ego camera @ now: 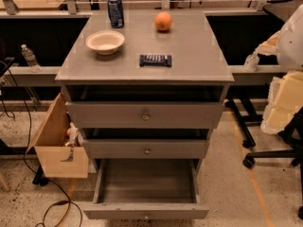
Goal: Place rxbar blueberry into bottom drawer
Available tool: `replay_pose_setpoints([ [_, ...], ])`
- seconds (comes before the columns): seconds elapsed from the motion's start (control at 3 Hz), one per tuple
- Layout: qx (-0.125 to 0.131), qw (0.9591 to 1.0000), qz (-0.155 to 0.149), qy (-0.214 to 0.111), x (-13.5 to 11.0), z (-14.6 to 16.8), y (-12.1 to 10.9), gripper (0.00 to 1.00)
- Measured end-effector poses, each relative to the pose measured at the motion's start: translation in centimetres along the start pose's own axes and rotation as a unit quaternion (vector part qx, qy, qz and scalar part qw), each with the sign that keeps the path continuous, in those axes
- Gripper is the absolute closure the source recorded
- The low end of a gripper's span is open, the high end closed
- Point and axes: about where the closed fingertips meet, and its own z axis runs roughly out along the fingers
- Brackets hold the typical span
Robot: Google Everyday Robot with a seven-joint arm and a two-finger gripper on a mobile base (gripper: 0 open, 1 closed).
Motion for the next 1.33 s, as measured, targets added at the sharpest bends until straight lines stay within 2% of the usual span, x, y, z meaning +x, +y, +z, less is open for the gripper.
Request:
replay_pose_setpoints([
  [0.33,0.000,1.0000,0.000,0.000,0.0,0.0,0.0,0.00],
  [0.67,-0.010,0.9996,-0.001,-0.028,-1.6,1.1,-2.8,0.00],
  [1.0,-0.022,0.9976,0.007,-0.065,-4.8,4.0,-8.0,0.00],
  [1.33,-0.018,0.9933,0.044,-0.105,-6.8,7.4,-11.5,0.00],
])
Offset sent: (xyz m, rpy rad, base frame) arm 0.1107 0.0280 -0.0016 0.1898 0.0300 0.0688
